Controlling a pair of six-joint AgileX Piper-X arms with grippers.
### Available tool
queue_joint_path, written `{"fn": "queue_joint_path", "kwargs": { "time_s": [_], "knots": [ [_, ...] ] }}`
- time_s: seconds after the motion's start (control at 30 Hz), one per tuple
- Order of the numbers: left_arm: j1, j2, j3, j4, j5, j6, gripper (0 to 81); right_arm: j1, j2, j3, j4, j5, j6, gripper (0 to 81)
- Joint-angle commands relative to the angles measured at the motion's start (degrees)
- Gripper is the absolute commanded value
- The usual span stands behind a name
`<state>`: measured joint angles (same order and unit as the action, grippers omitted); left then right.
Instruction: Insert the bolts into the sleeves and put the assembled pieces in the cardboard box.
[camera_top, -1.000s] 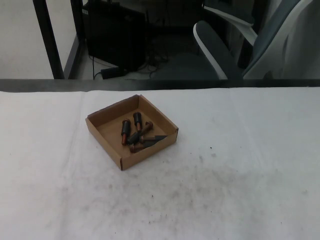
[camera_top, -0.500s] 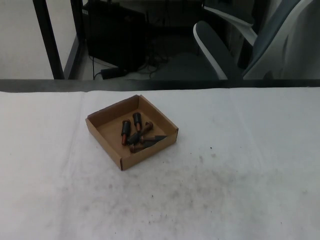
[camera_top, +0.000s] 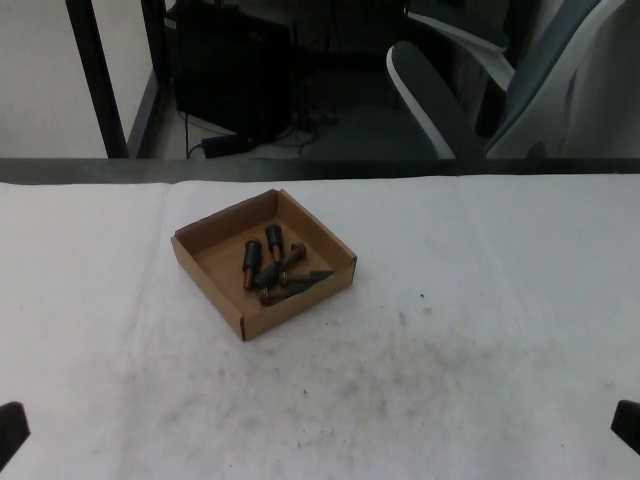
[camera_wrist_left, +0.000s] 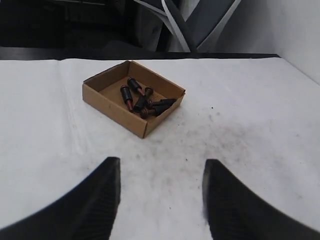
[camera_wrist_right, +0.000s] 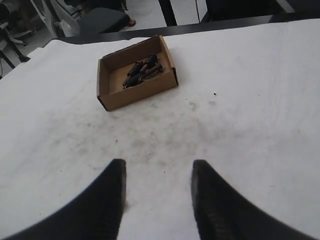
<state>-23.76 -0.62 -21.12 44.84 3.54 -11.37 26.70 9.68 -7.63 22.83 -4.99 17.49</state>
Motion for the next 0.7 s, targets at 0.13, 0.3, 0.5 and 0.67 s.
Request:
{"fn": "queue_joint_path", "kwargs": {
  "time_s": [0.13, 0.3, 0.5, 0.67],
  "knots": [
    [-0.1, 0.6, 3.9, -4.0, 0.0, 0.3, 47.6, 0.1, -0.2, 2.8, -3.9, 1.4, 0.6, 40.2],
    [-0.1, 0.6, 4.9, -3.8, 0.0, -2.9, 47.6, 0.1, -0.2, 3.8, -4.3, 1.3, 0.6, 40.2],
    [-0.1, 0.6, 4.9, -3.8, -0.5, -4.8, 33.7, 0.1, -0.2, 3.8, -4.7, 3.4, 0.6, 34.7],
    [-0.1, 0.6, 4.9, -3.8, 0.6, -4.6, 0.1, 0.1, -0.2, 3.8, -4.7, 3.4, 0.6, 0.2]
  ]
}}
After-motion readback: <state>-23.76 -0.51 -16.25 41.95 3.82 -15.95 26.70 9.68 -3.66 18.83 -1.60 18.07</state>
